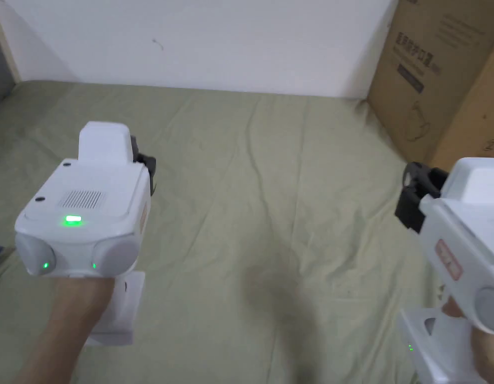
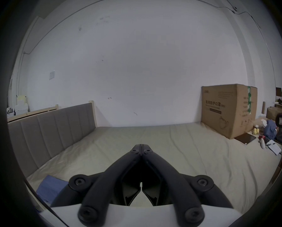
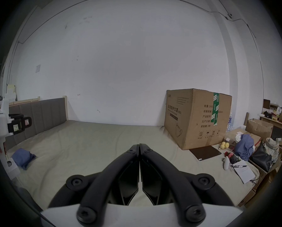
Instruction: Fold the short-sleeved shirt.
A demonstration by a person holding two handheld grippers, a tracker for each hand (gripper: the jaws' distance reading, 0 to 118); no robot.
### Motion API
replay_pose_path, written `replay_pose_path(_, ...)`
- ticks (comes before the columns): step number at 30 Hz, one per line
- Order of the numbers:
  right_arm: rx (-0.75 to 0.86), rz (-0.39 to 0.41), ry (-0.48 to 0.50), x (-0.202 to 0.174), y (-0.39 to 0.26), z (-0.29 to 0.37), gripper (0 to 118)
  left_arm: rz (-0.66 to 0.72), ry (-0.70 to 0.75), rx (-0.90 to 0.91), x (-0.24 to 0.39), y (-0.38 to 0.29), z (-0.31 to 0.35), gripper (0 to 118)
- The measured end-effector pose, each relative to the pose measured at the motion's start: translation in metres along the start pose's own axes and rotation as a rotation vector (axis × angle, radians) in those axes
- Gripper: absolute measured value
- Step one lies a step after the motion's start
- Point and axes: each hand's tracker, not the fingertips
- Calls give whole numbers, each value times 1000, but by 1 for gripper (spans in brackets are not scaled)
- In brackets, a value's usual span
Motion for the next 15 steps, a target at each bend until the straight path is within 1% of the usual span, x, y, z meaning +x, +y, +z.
replay_pose_path(3,-3,28,0,-2,-11,1,0,-10,-31,-22,10,-17,6,0)
replay_pose_path(9,-52,-3,18,-4,-35,1,0,2,-35,-72,14,-44,10,0)
replay_pose_path(15,-91,9,23,-5,-51,1,0,-16,-29,-85,12,-53,12,0)
